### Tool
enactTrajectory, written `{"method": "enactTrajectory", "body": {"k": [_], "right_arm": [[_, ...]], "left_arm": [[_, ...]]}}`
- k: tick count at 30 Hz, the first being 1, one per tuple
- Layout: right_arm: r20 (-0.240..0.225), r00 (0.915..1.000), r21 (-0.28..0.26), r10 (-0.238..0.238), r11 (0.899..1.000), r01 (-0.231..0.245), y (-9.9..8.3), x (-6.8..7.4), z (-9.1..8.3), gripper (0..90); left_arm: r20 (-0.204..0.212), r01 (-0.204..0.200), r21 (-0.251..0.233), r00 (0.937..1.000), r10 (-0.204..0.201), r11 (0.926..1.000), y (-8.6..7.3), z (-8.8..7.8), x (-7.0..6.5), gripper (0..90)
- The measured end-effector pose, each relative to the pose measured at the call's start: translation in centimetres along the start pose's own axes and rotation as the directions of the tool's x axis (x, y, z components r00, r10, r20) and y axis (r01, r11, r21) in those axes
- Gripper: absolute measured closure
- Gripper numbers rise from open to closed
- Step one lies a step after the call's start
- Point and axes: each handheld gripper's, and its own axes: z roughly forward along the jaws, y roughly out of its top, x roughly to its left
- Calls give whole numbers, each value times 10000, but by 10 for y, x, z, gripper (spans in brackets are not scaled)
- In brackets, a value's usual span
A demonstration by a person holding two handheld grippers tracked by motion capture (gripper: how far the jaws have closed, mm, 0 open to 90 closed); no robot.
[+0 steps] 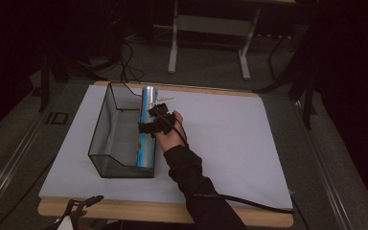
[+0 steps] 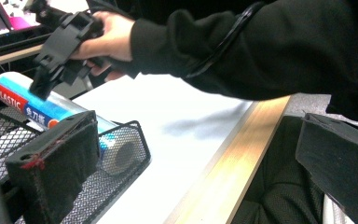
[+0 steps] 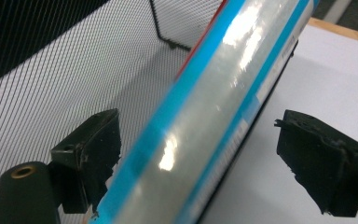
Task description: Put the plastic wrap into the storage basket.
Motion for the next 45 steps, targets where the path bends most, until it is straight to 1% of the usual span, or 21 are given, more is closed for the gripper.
{"method": "enactTrajectory", "body": {"k": [2,4,11,14,15,17,19,21,22,25,28,30,32,37,39,42,45], "right_arm": [[-36,9998,8,-219,9998,219,-2,-5,-7,132],[68,9991,-108,-423,9990,424,-5,-13,-18,132],[147,9966,-375,-812,9959,817,-17,-37,-44,132],[64,9971,-601,-765,9952,767,-24,-46,-55,133],[98,9970,-653,-773,9948,777,-25,-48,-58,133],[299,9949,-743,-967,9923,987,-28,-52,-65,134],[377,9942,-832,-1008,9911,1036,-31,-56,-73,134],[325,9941,-898,-1031,9903,1057,-35,-61,-81,137],[268,9936,-984,-1098,9888,1119,-38,-64,-85,137],[284,9907,-1141,-1329,9842,1352,-46,-70,-94,137],[126,9912,-1239,-1321,9834,1326,-55,-76,-103,136],[136,9903,-1234,-1382,9826,1388,-61,-79,-108,136],[89,9911,-1323,-1326,9823,1327,-67,-82,-112,136],[181,9910,-1538,-1324,9790,1336,-82,-89,-123,136],[185,9915,-1530,-1287,9796,1300,-89,-93,-127,137],[114,9936,-1547,-1124,9815,1128,-99,-97,-132,137],[169,9939,-1566,-1091,9815,1104,-109,-100,-137,137]], "left_arm": [[-10,3,42,10000,-3,10000,0,1,0,3],[-30,-6,18,10000,6,10000,0,0,0,3],[-87,45,9,10000,-45,10000,0,1,1,3],[-96,29,6,9999,-28,10000,0,1,0,3],[-98,24,0,9999,-24,10000,0,1,0,3],[-138,-1,2,9999,1,10000,0,1,0,3],[-167,-49,-70,9998,48,10000,0,0,0,3],[-160,-5,-53,9999,4,10000,0,0,0,3],[-160,-1,-39,9999,1,10000,0,0,0,3],[-142,4,-25,9999,-4,10000,0,0,0,3],[-116,-7,10,9999,7,10000,0,1,0,3],[-114,-12,17,9999,13,10000,0,1,0,3],[-113,1,37,9999,0,10000,0,1,0,3],[-116,-15,57,9999,15,10000,0,1,0,3],[-118,-20,57,9999,21,10000,0,1,0,3],[-104,-9,73,9999,10,10000,0,2,0,3],[-96,-30,88,9999,31,10000,0,2,-1,3]]}}
